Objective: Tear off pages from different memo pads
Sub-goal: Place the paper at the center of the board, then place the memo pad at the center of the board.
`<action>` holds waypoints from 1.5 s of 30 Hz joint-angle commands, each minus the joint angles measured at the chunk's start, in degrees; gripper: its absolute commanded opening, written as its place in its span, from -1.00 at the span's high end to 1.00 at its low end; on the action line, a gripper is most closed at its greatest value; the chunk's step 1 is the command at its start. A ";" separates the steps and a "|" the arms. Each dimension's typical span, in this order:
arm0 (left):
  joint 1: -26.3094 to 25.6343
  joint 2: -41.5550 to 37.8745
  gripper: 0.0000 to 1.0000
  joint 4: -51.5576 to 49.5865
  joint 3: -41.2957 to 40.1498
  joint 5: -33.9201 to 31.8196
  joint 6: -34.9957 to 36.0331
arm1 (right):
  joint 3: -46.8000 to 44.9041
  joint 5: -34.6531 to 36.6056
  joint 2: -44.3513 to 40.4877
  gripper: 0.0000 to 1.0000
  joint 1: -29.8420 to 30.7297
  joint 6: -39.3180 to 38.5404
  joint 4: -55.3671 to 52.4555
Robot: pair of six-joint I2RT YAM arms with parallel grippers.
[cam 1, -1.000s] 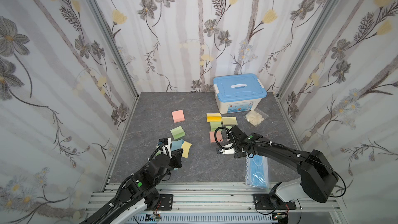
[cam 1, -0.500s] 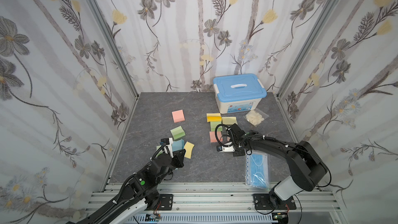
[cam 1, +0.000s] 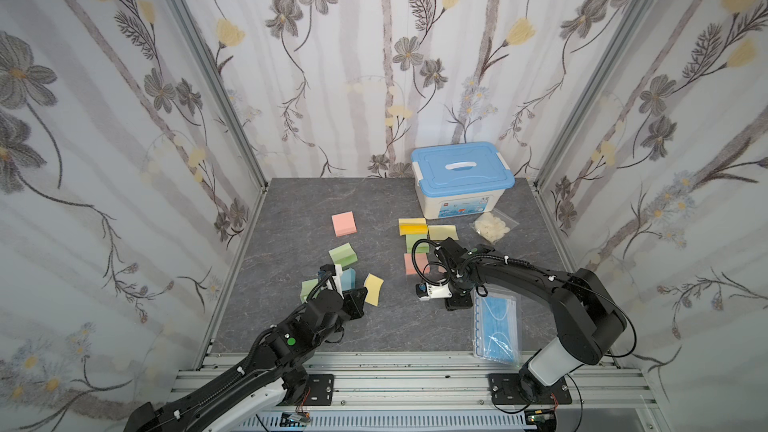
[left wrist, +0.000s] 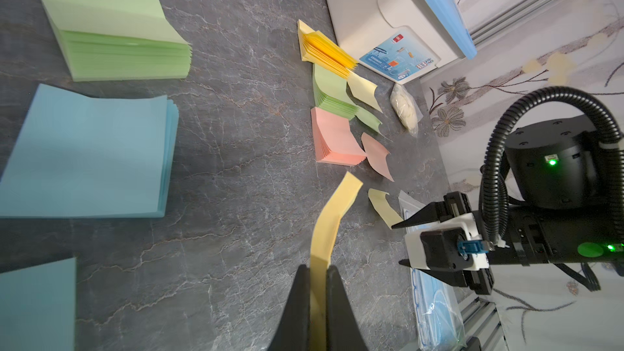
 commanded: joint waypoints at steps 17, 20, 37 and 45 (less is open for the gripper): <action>-8.88 31.76 1.00 23.03 8.49 -1.36 -18.65 | -17.71 16.85 -42.37 -1.00 -0.70 43.56 33.14; -10.05 37.72 1.00 26.02 10.36 -3.40 -20.46 | -23.13 28.52 -43.79 -1.00 -2.11 57.72 38.72; -10.88 65.83 1.00 41.85 19.24 -5.22 -30.07 | -26.96 24.45 -43.87 -1.00 -3.77 63.71 38.35; -12.98 54.66 -0.23 16.34 25.67 -13.01 -18.10 | -26.59 22.70 -41.80 -1.00 -3.78 63.84 38.12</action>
